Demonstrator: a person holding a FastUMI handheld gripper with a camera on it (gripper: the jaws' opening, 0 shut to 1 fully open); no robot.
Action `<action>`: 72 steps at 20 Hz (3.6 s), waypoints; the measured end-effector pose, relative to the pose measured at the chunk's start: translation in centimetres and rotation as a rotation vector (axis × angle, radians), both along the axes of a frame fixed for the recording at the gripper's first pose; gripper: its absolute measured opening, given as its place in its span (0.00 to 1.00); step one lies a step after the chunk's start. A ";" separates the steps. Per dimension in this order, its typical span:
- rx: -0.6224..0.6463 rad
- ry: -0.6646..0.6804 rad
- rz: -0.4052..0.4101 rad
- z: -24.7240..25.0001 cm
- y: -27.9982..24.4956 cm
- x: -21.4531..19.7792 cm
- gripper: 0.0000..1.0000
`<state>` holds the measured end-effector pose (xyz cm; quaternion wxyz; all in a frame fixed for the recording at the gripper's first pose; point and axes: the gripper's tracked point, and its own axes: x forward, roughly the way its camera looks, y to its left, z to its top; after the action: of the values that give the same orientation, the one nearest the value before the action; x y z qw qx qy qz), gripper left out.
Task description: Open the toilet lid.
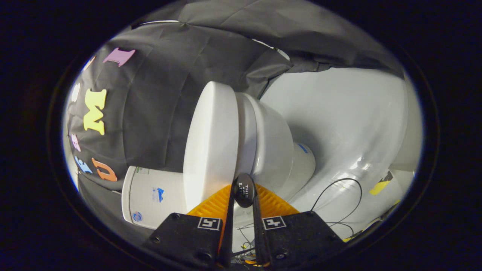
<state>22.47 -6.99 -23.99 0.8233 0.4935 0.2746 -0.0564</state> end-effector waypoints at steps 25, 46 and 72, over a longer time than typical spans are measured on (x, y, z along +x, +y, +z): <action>-0.010 -0.021 0.011 3.9 0.9 -0.4 0.05; -0.398 -0.102 0.110 11.6 4.8 -0.9 0.06; -0.807 -0.177 0.180 20.9 16.5 -0.8 0.06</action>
<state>21.72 9.53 -3.06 0.9726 0.1088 0.2007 -0.0446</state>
